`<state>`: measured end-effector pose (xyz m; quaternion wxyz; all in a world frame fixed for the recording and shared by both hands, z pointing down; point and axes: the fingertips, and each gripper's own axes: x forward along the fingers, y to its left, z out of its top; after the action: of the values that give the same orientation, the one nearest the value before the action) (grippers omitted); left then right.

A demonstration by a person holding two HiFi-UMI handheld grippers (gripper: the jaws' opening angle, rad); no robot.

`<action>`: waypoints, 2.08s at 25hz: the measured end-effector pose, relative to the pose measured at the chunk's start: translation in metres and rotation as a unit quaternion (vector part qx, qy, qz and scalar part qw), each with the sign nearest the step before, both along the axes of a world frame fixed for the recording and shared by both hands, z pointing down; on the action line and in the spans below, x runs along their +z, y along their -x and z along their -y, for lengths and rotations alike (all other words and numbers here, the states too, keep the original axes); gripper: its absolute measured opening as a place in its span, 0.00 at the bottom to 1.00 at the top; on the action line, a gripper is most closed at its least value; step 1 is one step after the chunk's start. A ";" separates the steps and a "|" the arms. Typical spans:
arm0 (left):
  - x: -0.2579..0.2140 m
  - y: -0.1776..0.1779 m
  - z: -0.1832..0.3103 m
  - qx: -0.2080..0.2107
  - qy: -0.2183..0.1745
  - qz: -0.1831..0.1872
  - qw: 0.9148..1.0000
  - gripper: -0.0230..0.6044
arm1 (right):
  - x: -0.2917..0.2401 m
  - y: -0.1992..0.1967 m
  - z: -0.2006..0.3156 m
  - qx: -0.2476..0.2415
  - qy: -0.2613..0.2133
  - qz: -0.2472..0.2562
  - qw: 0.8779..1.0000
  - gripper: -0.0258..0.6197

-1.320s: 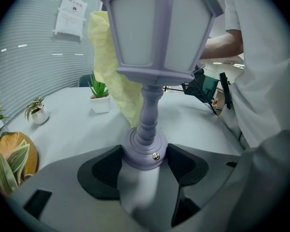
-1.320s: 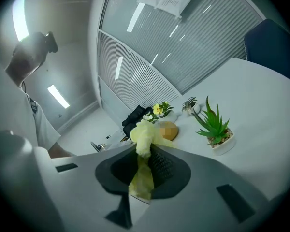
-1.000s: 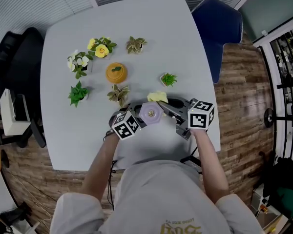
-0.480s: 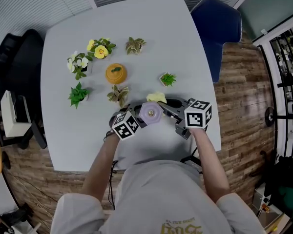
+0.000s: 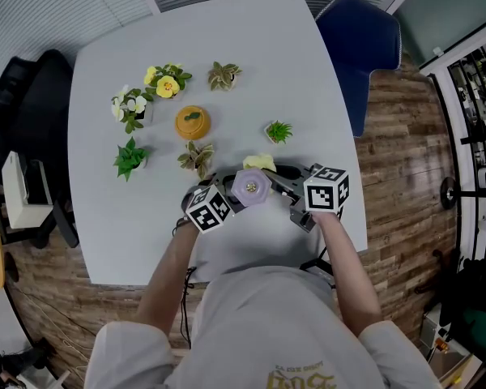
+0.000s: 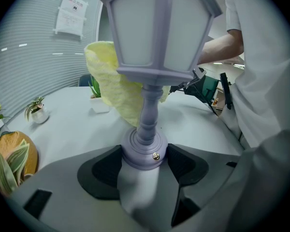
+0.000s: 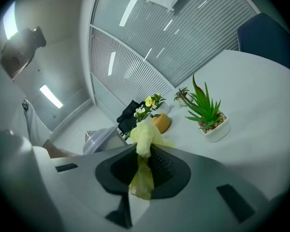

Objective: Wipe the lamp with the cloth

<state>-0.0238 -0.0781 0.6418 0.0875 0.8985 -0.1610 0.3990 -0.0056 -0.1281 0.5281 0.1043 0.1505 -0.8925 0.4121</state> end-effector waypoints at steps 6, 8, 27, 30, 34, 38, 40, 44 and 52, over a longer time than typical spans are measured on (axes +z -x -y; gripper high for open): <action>0.000 0.000 0.000 -0.001 0.000 0.000 1.000 0.52 | 0.001 -0.002 0.001 0.013 0.005 0.001 1.000 0.13; 0.000 0.000 0.000 -0.001 0.000 0.000 1.000 0.52 | 0.001 -0.002 0.000 0.013 0.002 -0.002 1.000 0.13; 0.000 0.000 -0.001 -0.003 0.000 0.001 1.000 0.52 | -0.018 -0.024 -0.028 0.019 -0.009 0.017 1.000 0.13; 0.000 0.000 -0.002 -0.003 0.001 0.002 1.000 0.52 | -0.021 -0.024 -0.033 0.017 -0.009 0.022 1.000 0.13; 0.000 0.000 -0.002 -0.003 0.002 0.003 1.000 0.52 | -0.026 -0.024 -0.038 0.014 -0.011 0.030 0.999 0.13; 0.000 0.000 -0.002 -0.004 0.002 0.003 1.000 0.52 | -0.030 -0.026 -0.042 0.013 -0.008 0.042 0.999 0.13; 0.000 0.000 -0.002 -0.005 0.002 0.002 1.000 0.52 | -0.031 -0.027 -0.044 0.008 -0.008 0.047 0.999 0.13; 0.002 0.001 -0.001 -0.004 0.002 0.002 1.000 0.52 | -0.034 -0.027 -0.047 0.001 -0.006 0.061 0.998 0.13; 0.000 0.000 0.000 -0.006 0.002 0.002 1.000 0.52 | -0.037 -0.026 -0.048 -0.001 0.002 0.081 0.997 0.13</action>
<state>-0.0239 -0.0776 0.6419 0.0913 0.8965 -0.1660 0.4006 0.0209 -0.0798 0.4910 0.0320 0.1152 -0.8976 0.4244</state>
